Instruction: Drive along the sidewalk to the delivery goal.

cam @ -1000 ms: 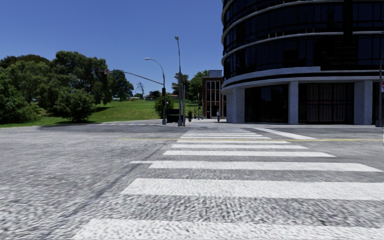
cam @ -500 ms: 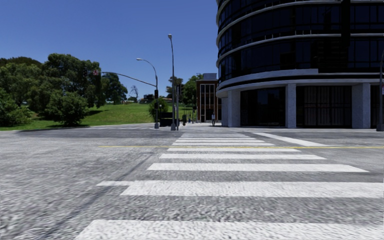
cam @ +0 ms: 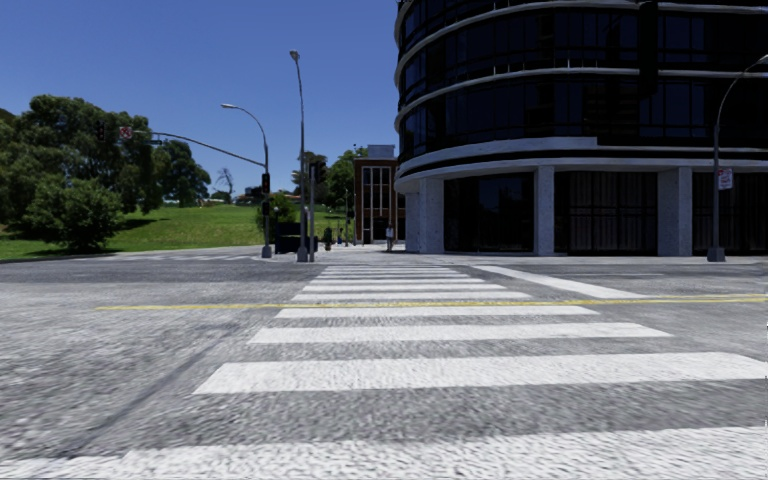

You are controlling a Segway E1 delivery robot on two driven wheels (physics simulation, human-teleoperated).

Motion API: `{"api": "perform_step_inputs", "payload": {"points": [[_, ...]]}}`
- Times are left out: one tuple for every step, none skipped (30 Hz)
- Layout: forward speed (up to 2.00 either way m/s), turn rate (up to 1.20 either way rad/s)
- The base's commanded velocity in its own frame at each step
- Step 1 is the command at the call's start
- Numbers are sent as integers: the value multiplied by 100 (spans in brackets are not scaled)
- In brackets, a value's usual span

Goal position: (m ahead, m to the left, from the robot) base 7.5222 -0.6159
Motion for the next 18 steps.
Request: {"api": "perform_step_inputs", "payload": {"points": [[200, -46], [200, -47], [200, -47], [200, -47], [200, -47], [200, -47], [200, -47], [200, -48], [200, -48], [200, -48], [200, -48], [200, -34], [200, -6], [200, -6], [200, 0], [200, 0], [200, 0], [200, 0]]}}
